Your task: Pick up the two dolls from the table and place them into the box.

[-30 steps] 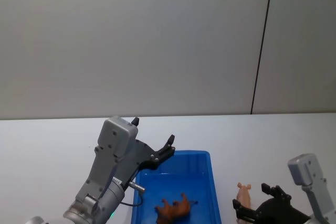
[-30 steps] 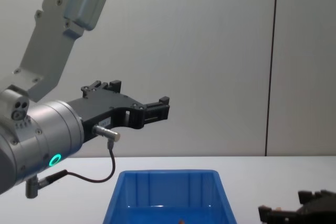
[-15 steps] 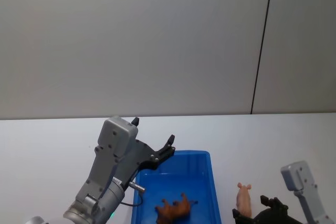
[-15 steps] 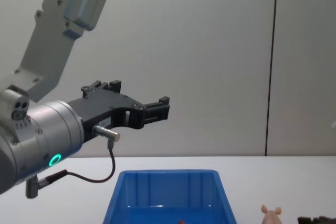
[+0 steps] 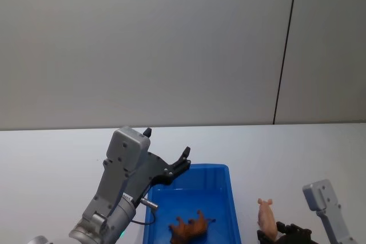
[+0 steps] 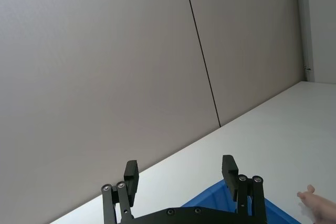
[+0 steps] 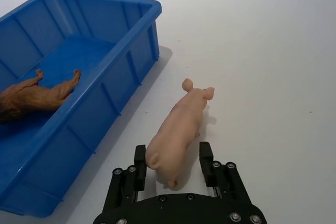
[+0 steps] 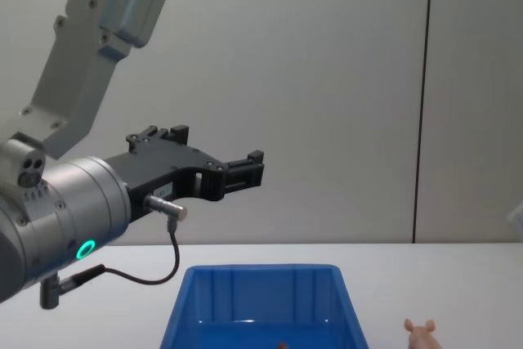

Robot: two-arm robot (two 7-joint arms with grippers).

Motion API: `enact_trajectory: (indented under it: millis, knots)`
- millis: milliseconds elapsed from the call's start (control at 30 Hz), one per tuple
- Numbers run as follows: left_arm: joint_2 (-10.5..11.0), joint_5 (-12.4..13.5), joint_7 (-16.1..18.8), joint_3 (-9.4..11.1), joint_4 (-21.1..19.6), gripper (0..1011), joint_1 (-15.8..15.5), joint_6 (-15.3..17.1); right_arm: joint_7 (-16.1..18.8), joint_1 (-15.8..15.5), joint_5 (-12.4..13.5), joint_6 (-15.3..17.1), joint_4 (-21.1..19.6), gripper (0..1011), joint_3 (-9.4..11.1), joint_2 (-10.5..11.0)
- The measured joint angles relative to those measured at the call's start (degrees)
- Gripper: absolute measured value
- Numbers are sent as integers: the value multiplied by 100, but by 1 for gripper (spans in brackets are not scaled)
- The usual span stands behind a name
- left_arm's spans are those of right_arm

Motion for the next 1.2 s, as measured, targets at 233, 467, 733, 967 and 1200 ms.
enact_trajectory:
  millis: [233,467,733,967,1200]
  knots:
    - [0,0,0,0,0,1001,0,0,-41,16,10,-12,38,397,1,-11]
    - [0,0,0,0,0,1001,0,0,-141,-1,-59,-137,-32,373,10,3]
    - [0,0,0,0,0,1001,0,0,-245,-51,-227,-368,-270,373,15,45]
    - [0,0,0,0,0,1001,0,0,-133,-68,-355,-519,-572,373,14,82]
    - [0,0,0,0,0,1001,0,0,172,-31,-414,-547,-823,373,-21,82]
